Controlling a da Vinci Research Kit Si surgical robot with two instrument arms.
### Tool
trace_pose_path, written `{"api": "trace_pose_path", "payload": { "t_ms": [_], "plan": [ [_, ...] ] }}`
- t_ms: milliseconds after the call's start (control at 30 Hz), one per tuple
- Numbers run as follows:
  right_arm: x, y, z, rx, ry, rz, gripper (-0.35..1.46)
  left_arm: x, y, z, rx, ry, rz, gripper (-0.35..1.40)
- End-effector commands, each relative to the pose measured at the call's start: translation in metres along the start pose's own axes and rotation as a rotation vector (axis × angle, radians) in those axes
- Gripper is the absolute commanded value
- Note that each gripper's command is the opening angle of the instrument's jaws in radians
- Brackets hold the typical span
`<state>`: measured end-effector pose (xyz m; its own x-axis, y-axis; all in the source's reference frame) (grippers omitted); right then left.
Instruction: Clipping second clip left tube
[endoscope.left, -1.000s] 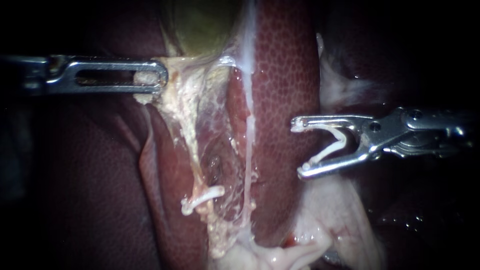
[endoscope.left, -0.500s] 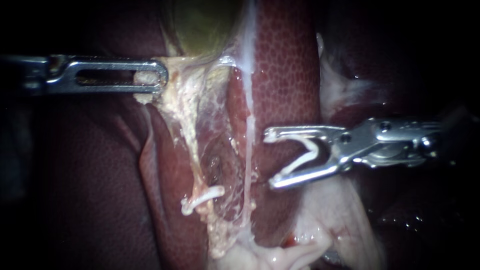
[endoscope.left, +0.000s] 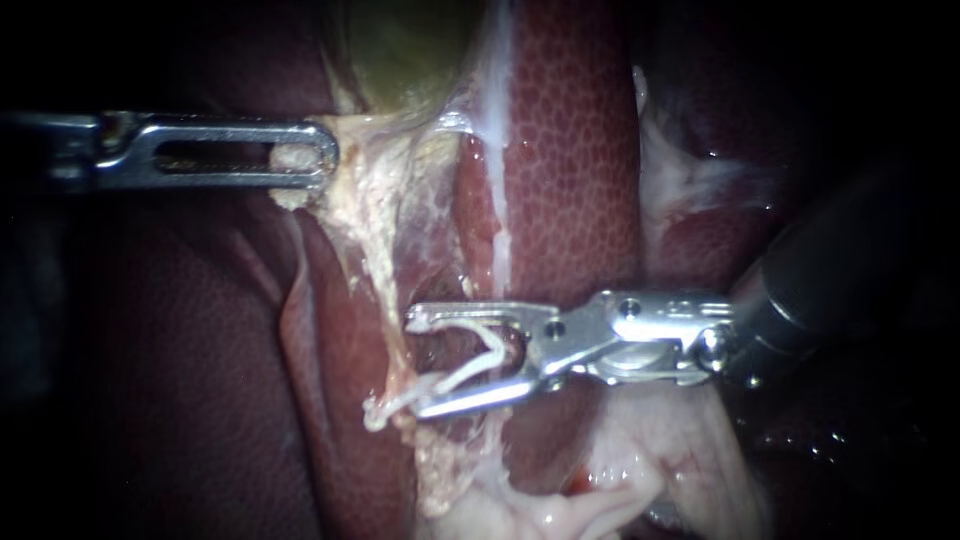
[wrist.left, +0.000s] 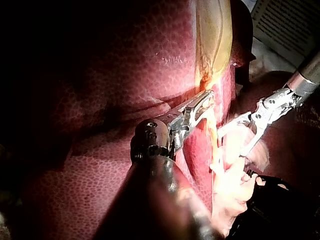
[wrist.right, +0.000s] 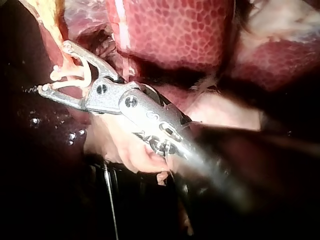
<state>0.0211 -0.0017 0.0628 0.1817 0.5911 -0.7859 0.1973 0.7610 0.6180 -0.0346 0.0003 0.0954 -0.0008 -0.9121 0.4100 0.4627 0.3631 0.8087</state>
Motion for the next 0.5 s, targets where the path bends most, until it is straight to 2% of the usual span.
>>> {"api": "trace_pose_path", "payload": {
  "t_ms": [33,500],
  "plan": [
    [0.0,0.0001,0.0001,0.0,0.0,0.0,0.6,0.0,0.0,0.0,-0.001,0.0,0.0,-0.35],
    [-0.0007,0.0007,0.0013,0.004,-0.001,0.008,0.6,0.0,-0.0001,0.0001,-0.002,-0.001,0.0,-0.35]
  ]
}}
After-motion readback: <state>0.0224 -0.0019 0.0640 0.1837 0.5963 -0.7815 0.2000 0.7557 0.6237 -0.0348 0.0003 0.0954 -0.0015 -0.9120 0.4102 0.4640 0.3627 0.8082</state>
